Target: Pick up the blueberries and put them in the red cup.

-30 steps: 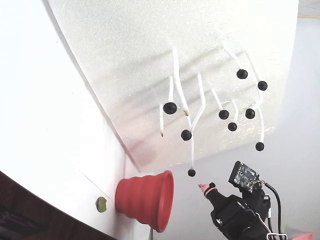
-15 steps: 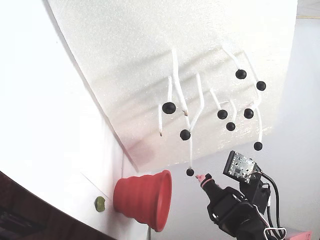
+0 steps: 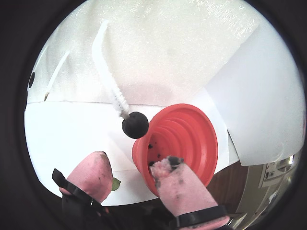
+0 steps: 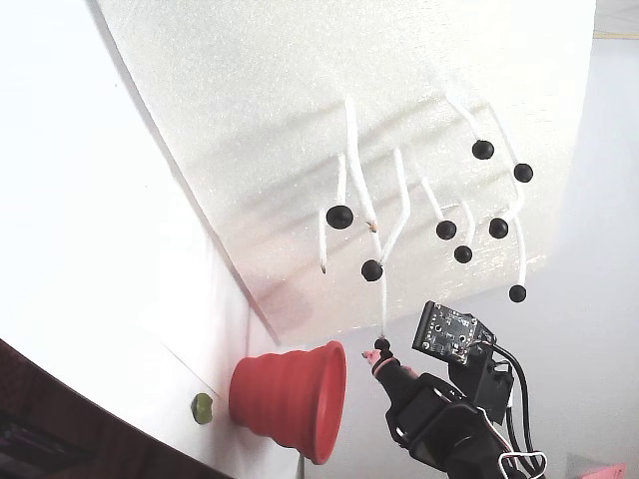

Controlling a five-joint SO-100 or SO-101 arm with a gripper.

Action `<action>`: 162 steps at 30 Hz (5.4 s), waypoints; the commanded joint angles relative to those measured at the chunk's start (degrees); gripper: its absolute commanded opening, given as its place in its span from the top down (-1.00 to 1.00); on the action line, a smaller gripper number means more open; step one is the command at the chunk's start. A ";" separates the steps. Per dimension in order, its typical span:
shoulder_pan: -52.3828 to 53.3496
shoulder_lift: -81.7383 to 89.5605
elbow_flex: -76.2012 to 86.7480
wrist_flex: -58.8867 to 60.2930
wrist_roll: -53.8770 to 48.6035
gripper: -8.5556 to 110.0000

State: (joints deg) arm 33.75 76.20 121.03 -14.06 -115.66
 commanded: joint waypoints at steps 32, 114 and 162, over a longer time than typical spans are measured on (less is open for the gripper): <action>0.00 -5.80 -12.30 -4.04 -2.29 0.56; 1.76 -2.20 -10.63 -4.48 -1.85 0.60; 1.32 -2.37 -5.27 -5.62 -5.98 0.61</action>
State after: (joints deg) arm 33.93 71.63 118.04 -17.40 -121.99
